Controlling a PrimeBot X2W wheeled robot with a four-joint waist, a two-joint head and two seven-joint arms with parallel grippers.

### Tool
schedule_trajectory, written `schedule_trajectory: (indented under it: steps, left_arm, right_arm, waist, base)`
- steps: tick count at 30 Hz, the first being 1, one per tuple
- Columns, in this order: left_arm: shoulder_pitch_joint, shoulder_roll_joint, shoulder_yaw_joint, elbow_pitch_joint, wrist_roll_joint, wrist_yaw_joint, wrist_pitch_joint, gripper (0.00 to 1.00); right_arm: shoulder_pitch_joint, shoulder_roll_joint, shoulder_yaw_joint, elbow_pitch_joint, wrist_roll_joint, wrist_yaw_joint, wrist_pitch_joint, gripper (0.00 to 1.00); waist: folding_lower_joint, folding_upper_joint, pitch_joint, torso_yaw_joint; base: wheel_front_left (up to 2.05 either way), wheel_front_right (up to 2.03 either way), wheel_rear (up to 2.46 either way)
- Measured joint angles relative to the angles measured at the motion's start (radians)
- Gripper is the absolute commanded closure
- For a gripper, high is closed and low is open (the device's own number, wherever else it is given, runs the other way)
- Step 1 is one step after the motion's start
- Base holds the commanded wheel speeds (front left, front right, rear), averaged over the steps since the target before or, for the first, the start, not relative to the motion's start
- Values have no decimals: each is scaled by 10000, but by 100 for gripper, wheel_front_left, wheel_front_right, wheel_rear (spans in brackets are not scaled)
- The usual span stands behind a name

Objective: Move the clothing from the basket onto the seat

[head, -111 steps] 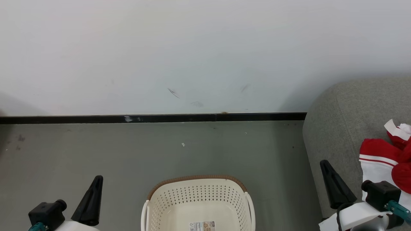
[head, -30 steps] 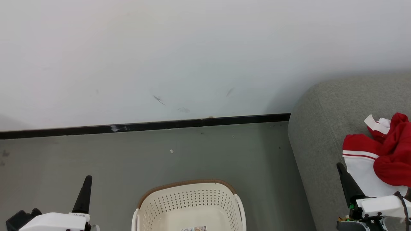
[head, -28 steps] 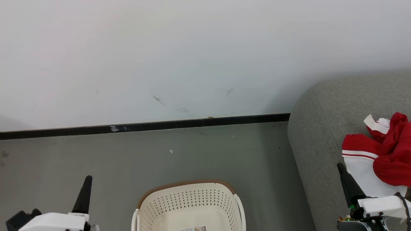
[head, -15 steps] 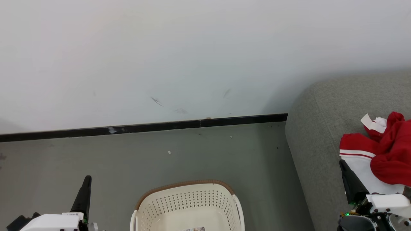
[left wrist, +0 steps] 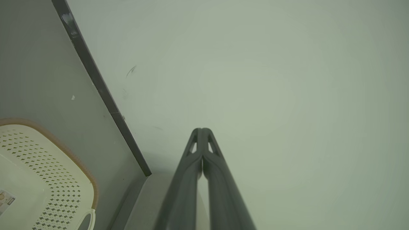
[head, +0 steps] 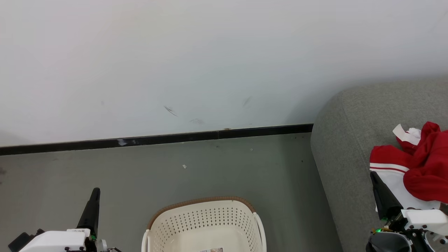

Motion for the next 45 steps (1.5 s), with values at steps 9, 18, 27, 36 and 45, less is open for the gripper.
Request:
schedule_trajectory:
  steps: [9,18,27,36,45]
  left_arm:
    - [-1,-2,2,21,0,0,0,100]
    - [-1,-2,6,46,0,-2,0,100]
    - [-1,-4,8,59,0,-8,0,100]
    - [-1,-8,8,82,0,-10,2,100]
    - [-1,-8,10,92,0,-10,2,100]
  right_arm:
    - [0,0,0,6,0,0,0,100]
    - [0,-2,0,10,2,0,0,100]
    - [0,-2,0,13,2,0,0,100]
    - [0,-4,0,15,2,0,0,100]
    - [0,-4,2,17,2,0,0,100]
  waist:
    - [-1,0,0,0]
    - [-1,0,0,-1]
    - [-1,0,0,-1]
    - [-2,0,0,-1]
    - [-2,0,-1,-1]
  base:
    - [0,0,0]
    - [0,0,0]
    - [0,0,0]
    - [0,0,0]
    - [0,0,0]
